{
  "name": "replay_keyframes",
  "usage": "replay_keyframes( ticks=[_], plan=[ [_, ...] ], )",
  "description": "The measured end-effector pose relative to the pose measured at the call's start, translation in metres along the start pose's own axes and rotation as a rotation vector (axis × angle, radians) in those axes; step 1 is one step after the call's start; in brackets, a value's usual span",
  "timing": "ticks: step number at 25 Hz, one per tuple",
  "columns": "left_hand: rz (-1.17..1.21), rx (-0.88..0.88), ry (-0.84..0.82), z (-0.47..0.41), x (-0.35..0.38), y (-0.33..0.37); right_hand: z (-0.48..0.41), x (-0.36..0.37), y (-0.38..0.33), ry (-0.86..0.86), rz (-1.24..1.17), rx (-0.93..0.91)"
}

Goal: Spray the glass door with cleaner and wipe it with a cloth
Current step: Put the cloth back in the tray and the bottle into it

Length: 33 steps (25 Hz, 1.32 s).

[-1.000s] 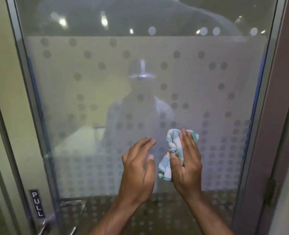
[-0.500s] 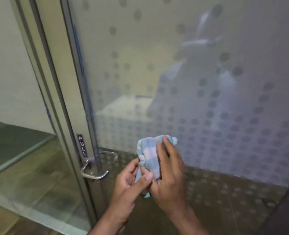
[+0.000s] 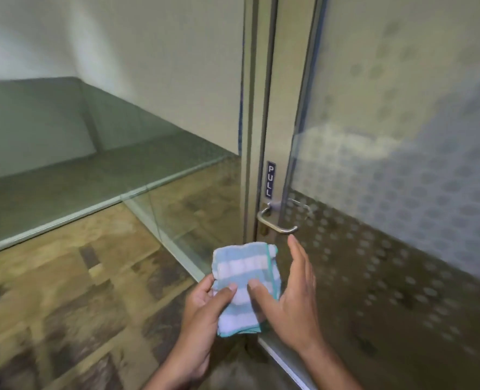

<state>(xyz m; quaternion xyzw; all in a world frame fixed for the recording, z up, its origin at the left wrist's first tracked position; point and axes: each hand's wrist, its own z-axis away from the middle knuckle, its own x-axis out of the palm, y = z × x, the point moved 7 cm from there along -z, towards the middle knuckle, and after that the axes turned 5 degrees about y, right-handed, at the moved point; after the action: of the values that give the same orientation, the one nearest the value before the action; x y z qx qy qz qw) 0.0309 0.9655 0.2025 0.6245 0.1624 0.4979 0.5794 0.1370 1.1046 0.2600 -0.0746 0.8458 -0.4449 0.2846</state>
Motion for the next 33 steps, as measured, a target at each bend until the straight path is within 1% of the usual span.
replay_keyframes(
  ticks=[2, 4, 6, 9, 12, 16, 22, 24, 28, 31, 33],
  plan=[
    [0.003, 0.023, 0.089, 0.019, -0.052, 0.013, 0.015, 0.048, -0.006, -0.127, -0.109, 0.151],
    [0.011, 0.043, 0.151, 0.043, -0.101, 0.031, 0.037, 0.096, -0.019, -0.281, -0.295, 0.303],
    [0.001, 0.054, 0.197, 0.072, -0.153, 0.049, 0.068, 0.141, -0.042, -0.443, -0.466, 0.418],
    [-0.009, 0.058, 0.311, 0.126, -0.242, 0.074, 0.135, 0.201, -0.1, -0.675, -0.546, 0.448],
    [-0.033, 0.031, 0.447, 0.187, -0.328, 0.088, 0.205, 0.256, -0.147, -0.779, -0.517, 0.459],
    [-0.116, 0.013, 0.567, 0.263, -0.422, 0.103, 0.292, 0.325, -0.193, -0.876, -0.434, 0.464],
    [-0.303, -0.084, 0.96, 0.37, -0.569, 0.093, 0.418, 0.412, -0.256, -1.07, -0.321, 0.412],
    [-0.348, -0.092, 1.067, 0.402, -0.603, 0.088, 0.454, 0.438, -0.27, -1.131, -0.271, 0.383],
    [-0.434, -0.133, 1.217, 0.446, -0.662, 0.086, 0.52, 0.494, -0.301, -1.283, -0.165, 0.338],
    [-0.539, -0.172, 1.35, 0.46, -0.699, 0.107, 0.546, 0.537, -0.327, -1.306, -0.124, 0.285],
    [-0.591, -0.211, 1.408, 0.457, -0.721, 0.121, 0.558, 0.564, -0.343, -1.342, -0.097, 0.256]
  ],
)
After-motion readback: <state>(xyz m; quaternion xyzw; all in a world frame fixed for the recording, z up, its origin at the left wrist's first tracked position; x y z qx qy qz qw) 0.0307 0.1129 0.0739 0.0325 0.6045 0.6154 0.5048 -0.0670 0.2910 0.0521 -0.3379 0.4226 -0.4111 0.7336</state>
